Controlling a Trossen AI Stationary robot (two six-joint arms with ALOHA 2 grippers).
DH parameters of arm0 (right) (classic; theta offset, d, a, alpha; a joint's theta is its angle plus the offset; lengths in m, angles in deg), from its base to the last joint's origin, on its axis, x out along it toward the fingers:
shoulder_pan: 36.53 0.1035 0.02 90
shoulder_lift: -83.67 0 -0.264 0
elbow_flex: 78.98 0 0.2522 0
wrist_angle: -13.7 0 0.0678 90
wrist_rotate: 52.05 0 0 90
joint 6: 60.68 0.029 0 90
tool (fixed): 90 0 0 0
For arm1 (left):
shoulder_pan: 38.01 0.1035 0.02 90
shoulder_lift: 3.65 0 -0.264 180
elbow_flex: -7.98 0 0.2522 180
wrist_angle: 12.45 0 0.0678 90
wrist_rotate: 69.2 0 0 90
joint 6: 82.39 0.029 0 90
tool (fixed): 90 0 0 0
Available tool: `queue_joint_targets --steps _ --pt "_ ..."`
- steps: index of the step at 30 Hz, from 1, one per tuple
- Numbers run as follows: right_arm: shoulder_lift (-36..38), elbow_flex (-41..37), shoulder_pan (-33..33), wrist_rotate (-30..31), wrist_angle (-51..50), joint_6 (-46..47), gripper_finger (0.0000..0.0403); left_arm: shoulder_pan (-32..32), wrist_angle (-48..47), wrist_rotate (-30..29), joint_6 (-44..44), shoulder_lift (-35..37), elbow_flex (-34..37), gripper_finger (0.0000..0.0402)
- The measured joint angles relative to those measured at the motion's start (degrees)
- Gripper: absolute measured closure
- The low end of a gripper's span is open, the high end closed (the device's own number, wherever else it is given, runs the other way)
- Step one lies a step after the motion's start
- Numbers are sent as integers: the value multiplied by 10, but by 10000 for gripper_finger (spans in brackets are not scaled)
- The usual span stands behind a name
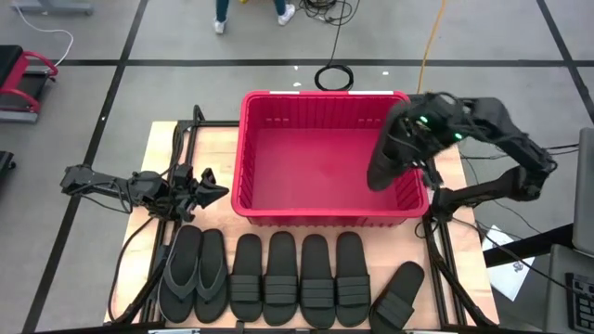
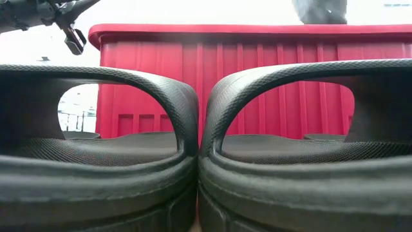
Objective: Pick and place slides into bin
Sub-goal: Put the black slide into the red bin
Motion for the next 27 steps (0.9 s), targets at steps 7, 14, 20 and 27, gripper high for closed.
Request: queue_joint_targets --steps 7,14,20,27 --pt "-63 -82 -131 45 2 -79 399 0 0 0 -27 0 0 376" --pt "-107 -151 -147 -30 10 -109 399 0 -4 -5 -12 0 0 376" --pt "-146 -187 -149 -20 63 -109 399 0 -15 -6 -12 0 0 376" --pt "-212 -209 -172 -35 66 -95 399 0 -34 -15 -17 0 0 376"
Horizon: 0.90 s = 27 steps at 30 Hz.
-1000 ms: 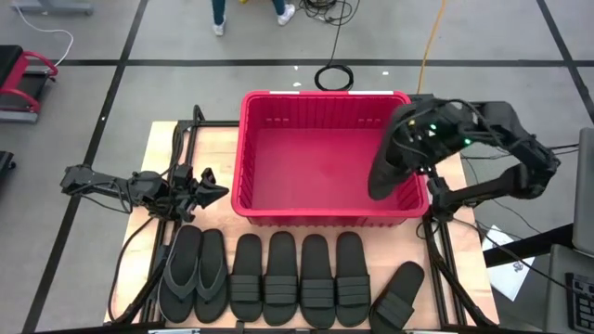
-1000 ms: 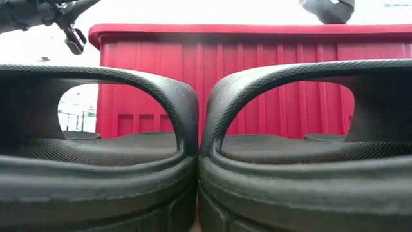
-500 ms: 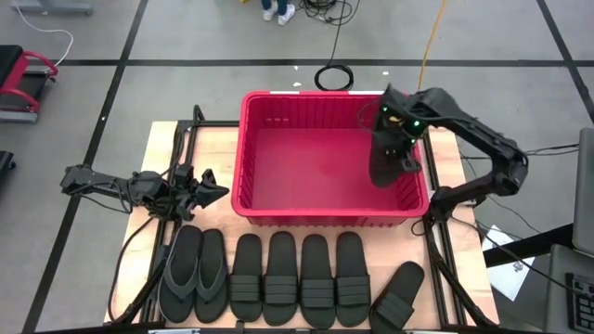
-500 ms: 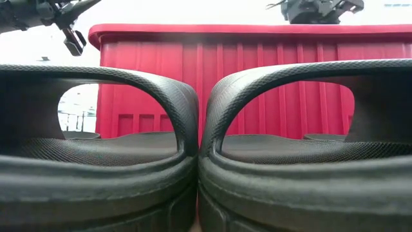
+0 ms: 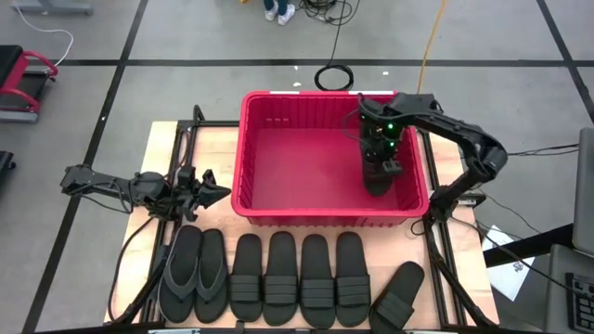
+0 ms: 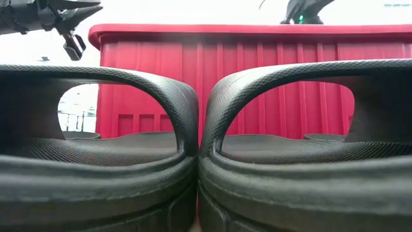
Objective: Pick and place slides into bin
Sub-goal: Put the black slide into the red bin
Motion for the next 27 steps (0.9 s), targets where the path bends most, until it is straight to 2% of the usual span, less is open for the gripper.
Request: queue_joint_targets --steps 7,18,27 --pt "-42 -10 -23 16 29 38 399 0 -8 0 5 0 0 376" --pt "-80 -10 -43 47 46 29 399 0 -8 -1 33 0 0 376" --pt "-109 -10 -65 -12 26 3 399 0 -8 -1 36 0 0 376"
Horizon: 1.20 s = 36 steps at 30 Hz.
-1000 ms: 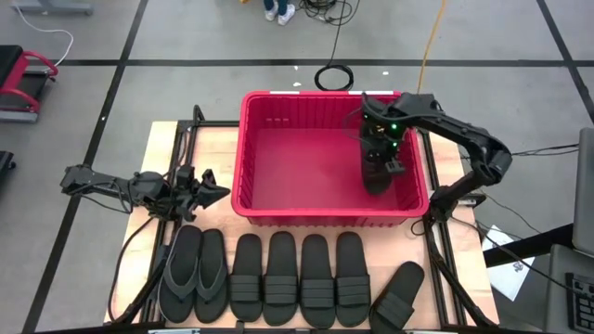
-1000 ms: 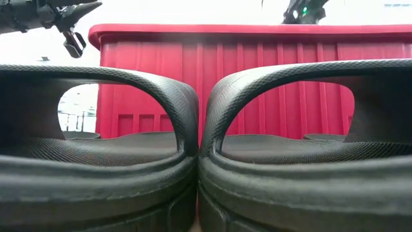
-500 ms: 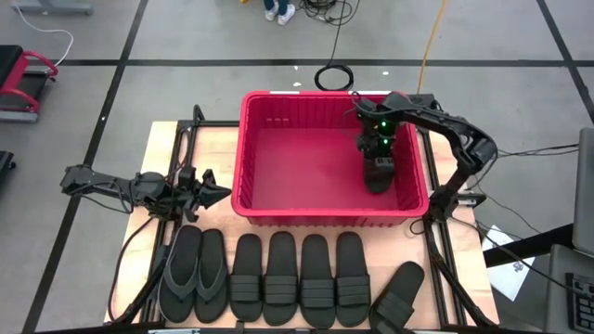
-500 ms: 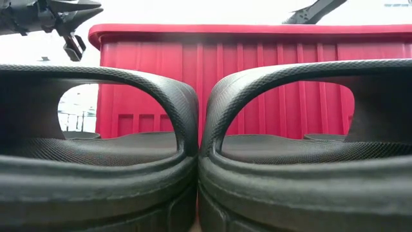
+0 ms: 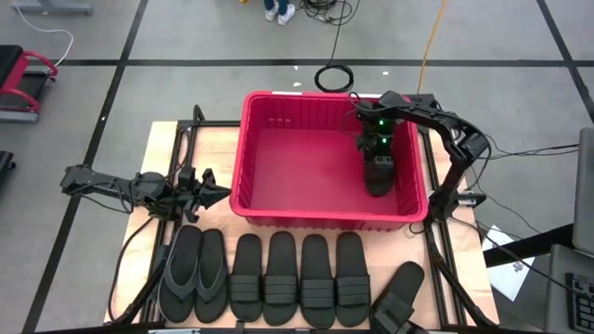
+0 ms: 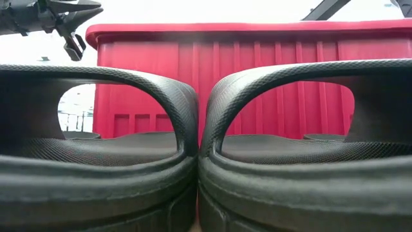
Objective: Pick and place slides into bin
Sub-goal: Put the black slide into the red bin
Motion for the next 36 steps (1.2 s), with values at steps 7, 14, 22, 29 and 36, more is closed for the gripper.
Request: queue_joint_targets --steps 7,14,22,29,36 --pt "-5 0 -11 -19 -10 15 399 0 0 0 4 0 0 376" --pt "8 0 -13 -124 -56 19 399 0 -5 0 4 0 0 376" --pt "7 0 -13 -124 -62 26 399 0 -20 0 3 0 0 376" --pt "7 -17 -13 11 -3 76 399 0 -20 0 5 0 0 376" --pt "8 -43 -12 56 89 102 399 0 -19 0 4 0 0 376"
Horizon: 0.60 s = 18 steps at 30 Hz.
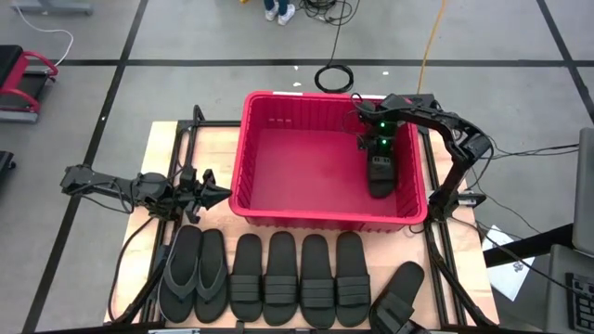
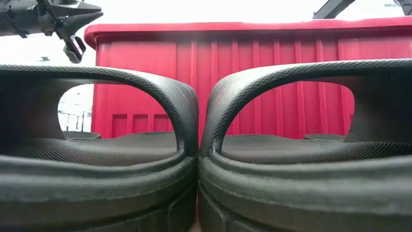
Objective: Pick and place slides into bin
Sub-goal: Put the black slide into the red bin
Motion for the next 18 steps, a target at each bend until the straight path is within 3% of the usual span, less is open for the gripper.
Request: queue_joint_targets --steps 5,11,18 --pt "1 -24 4 57 66 8 399 0 3 0 -6 0 0 376" --pt "2 -40 4 63 92 -1 394 0 4 0 -16 0 0 376" --pt "17 -37 4 65 91 10 330 0 4 0 -9 0 0 376"
